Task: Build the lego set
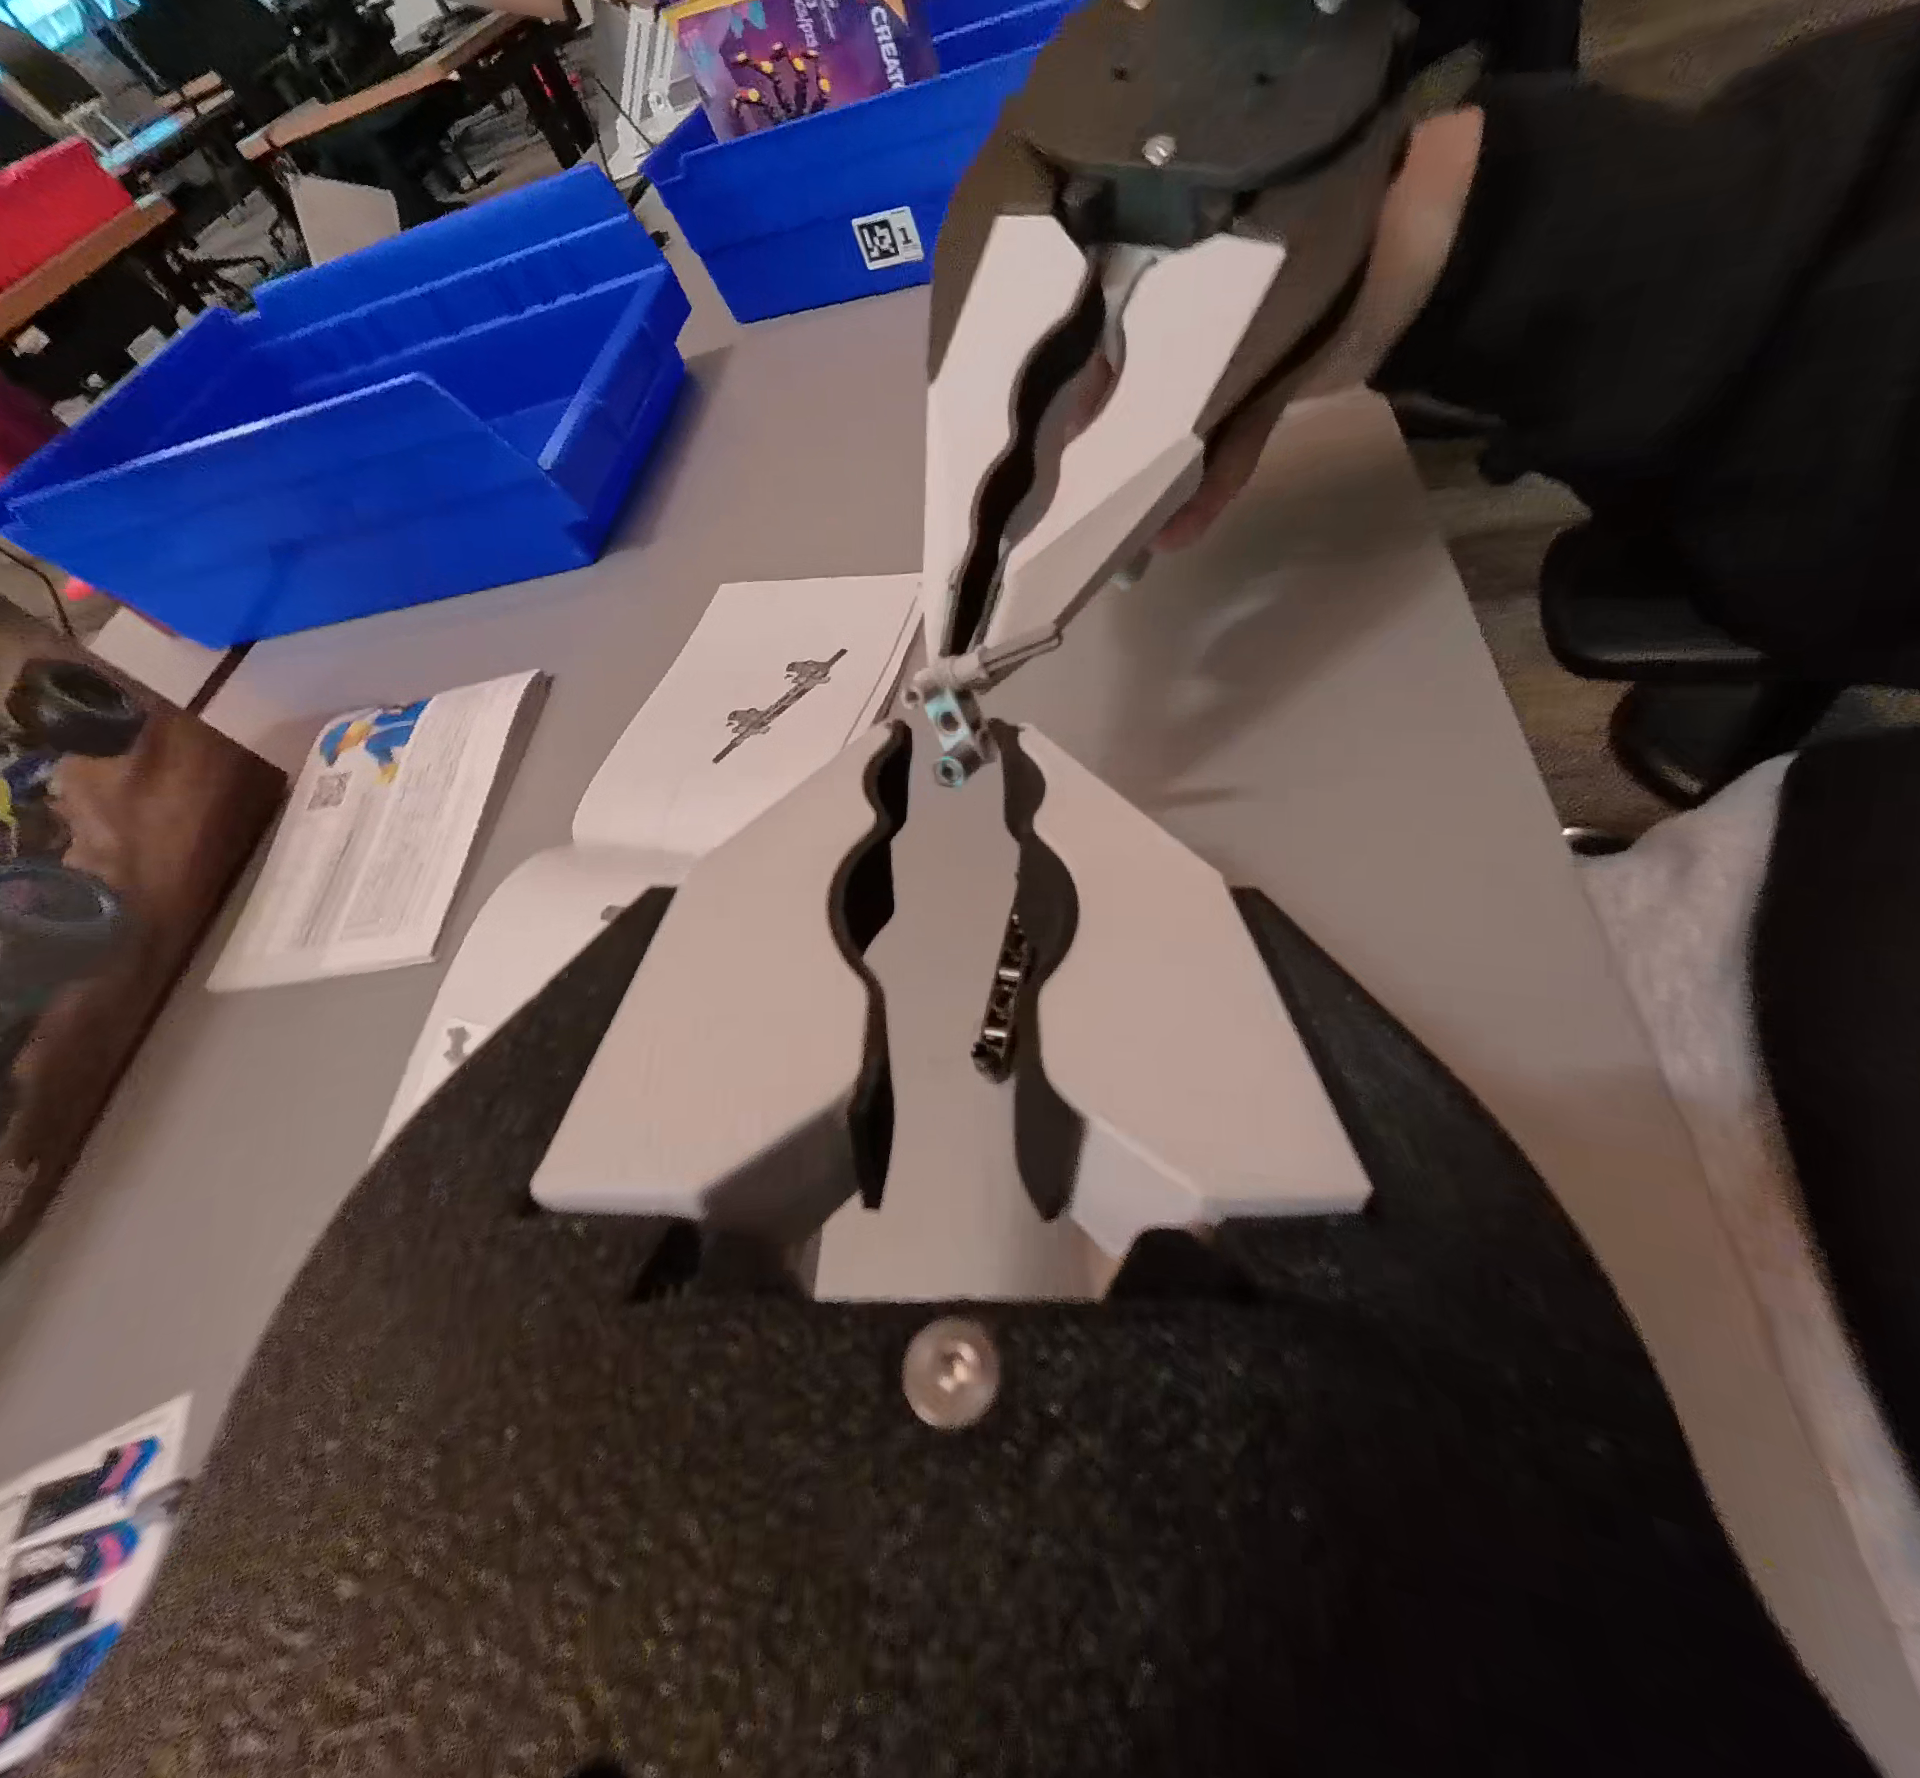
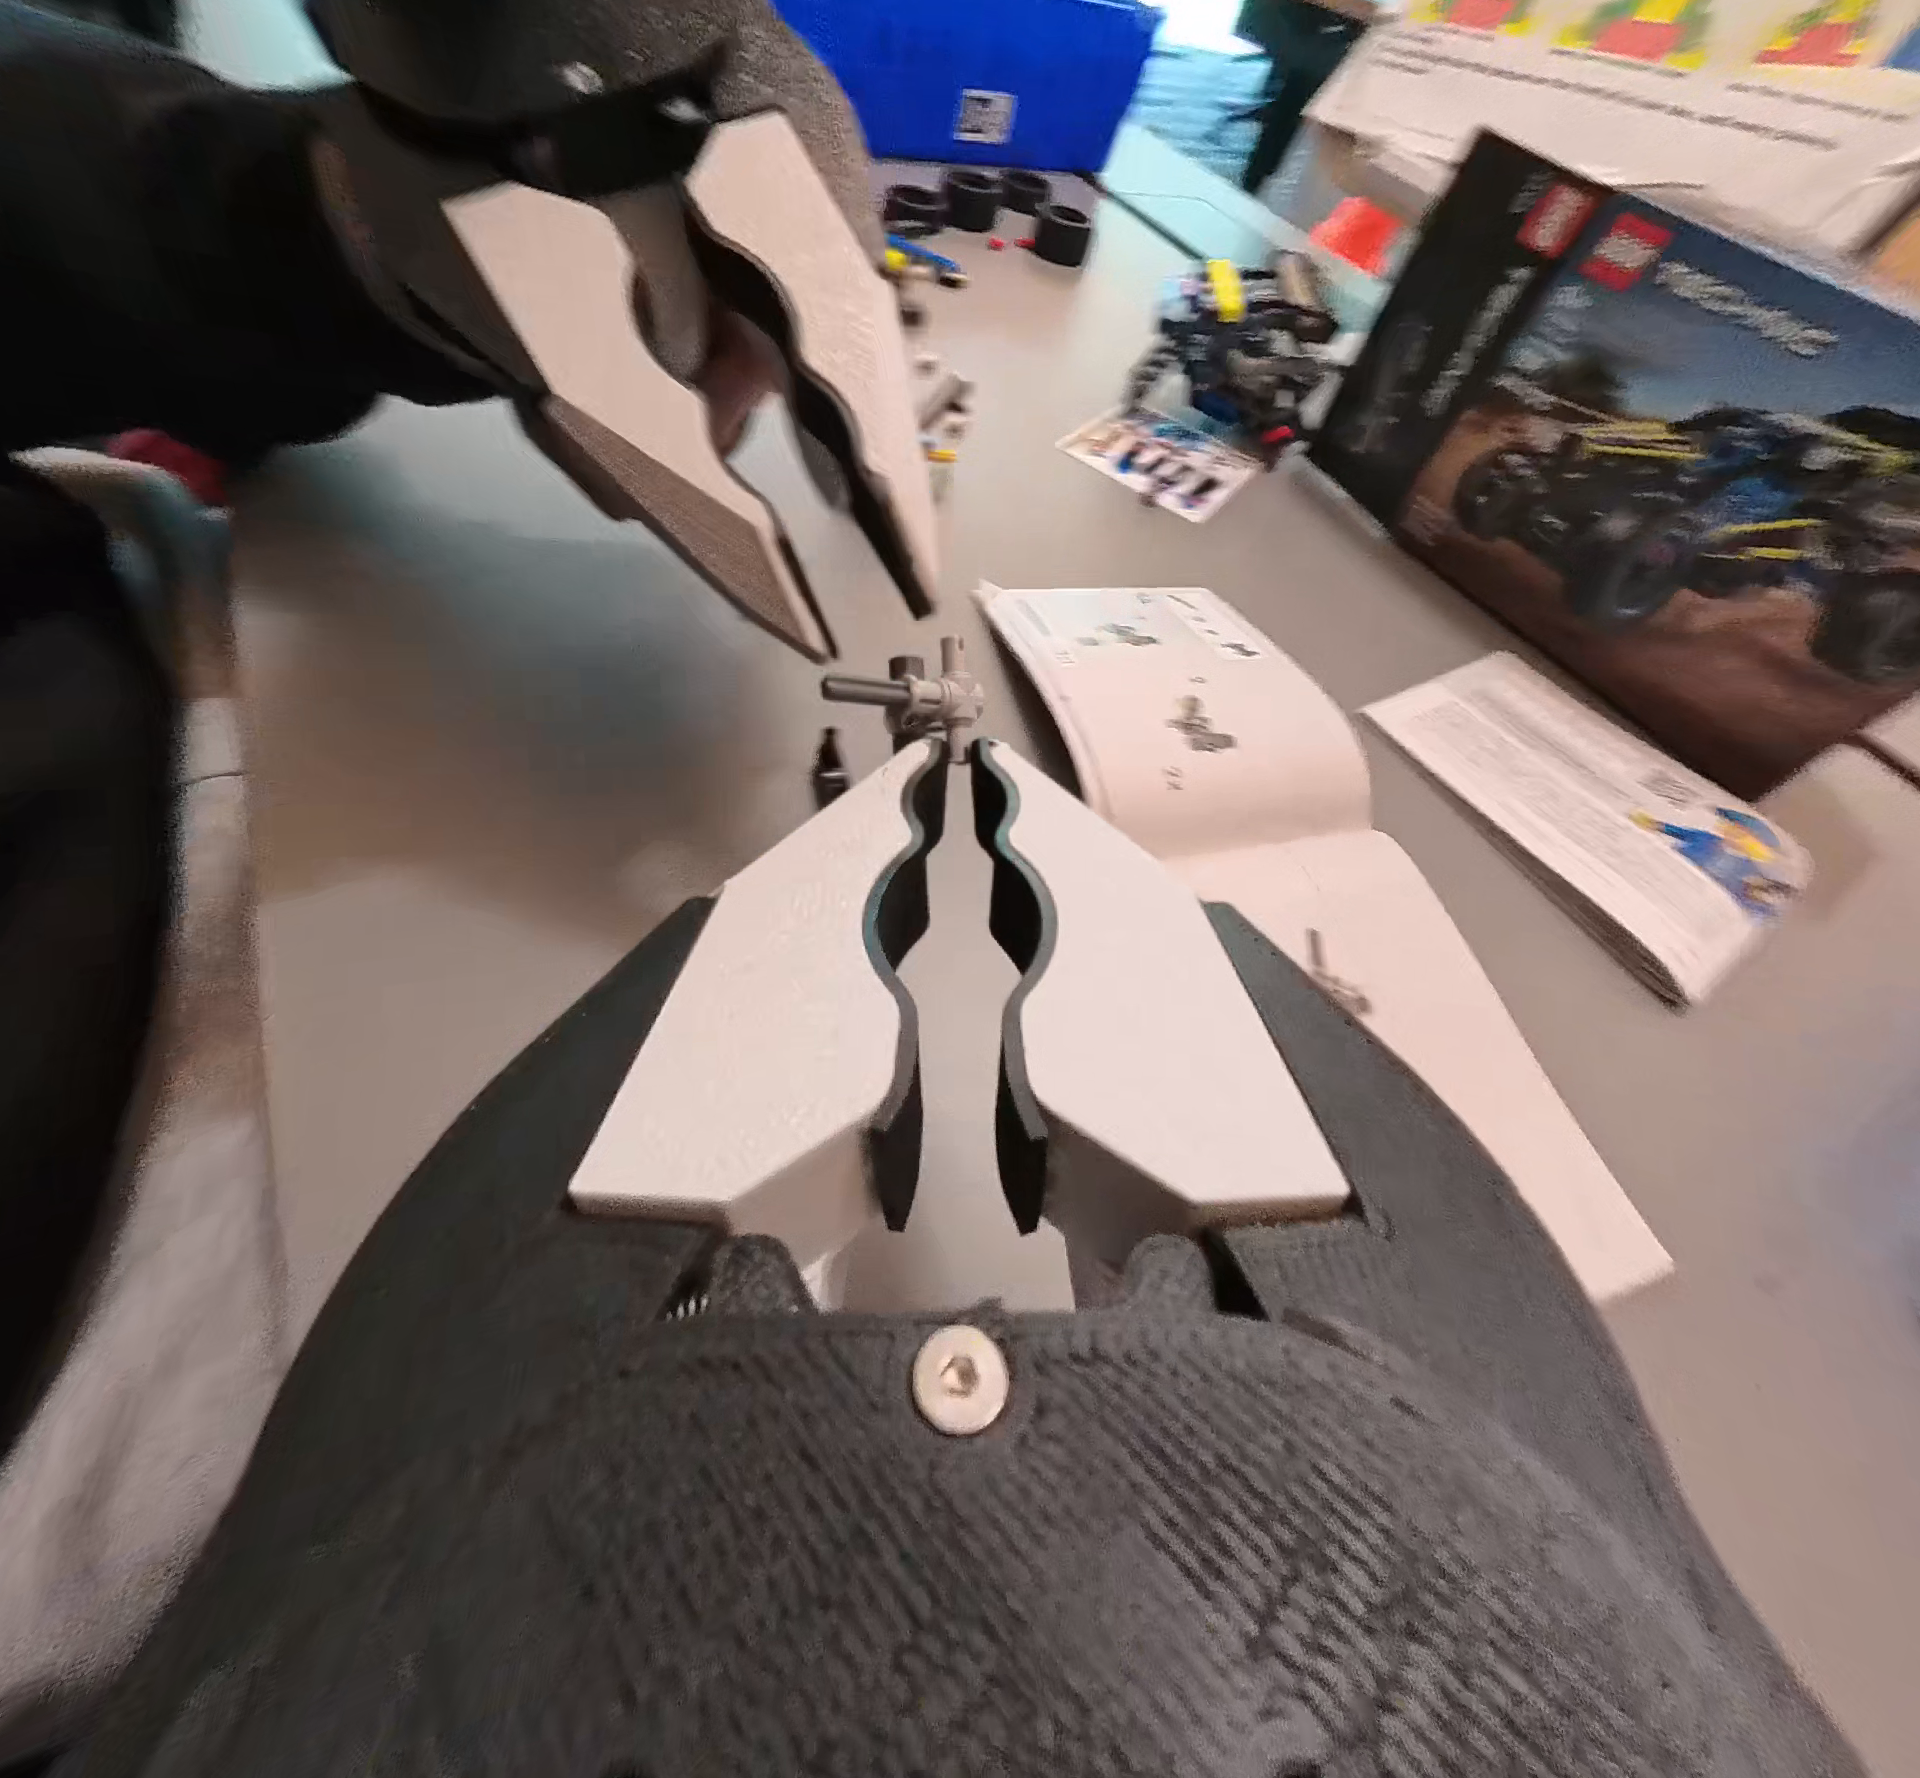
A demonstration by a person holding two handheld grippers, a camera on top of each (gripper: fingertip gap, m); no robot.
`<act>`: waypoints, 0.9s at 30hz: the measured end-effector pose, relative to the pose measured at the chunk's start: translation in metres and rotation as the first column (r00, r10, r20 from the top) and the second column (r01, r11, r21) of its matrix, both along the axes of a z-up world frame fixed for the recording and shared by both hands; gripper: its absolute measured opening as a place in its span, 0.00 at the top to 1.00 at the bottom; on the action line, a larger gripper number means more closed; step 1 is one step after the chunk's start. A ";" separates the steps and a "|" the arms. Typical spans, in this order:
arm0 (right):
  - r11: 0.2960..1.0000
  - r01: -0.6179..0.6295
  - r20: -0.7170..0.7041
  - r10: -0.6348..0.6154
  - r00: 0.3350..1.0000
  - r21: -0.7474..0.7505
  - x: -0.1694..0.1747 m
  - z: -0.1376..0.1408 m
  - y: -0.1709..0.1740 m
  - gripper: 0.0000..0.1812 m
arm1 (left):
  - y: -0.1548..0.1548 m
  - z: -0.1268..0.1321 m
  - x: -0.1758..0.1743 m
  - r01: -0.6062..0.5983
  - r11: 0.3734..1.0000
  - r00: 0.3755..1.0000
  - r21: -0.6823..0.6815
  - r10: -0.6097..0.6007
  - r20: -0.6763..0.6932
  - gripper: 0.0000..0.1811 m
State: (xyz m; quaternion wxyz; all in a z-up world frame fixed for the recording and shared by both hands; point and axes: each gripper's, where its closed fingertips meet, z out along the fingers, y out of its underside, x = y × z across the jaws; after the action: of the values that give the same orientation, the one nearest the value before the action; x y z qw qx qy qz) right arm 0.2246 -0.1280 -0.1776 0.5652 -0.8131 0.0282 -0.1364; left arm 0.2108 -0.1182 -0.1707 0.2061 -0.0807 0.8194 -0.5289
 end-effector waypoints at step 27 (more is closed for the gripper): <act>0.938 0.343 0.664 -0.222 0.714 -0.055 0.009 0.005 0.003 0.98 | -0.005 0.002 0.017 -0.297 0.905 0.746 -0.303 0.022 -0.665 0.96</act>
State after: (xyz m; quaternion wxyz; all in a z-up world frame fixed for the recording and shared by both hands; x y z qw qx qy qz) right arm 0.2332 -0.1251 -0.1728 0.4387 -0.7472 -0.0566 -0.4959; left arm 0.2273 -0.1227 -0.1690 -0.0645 -0.3689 0.7069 -0.6001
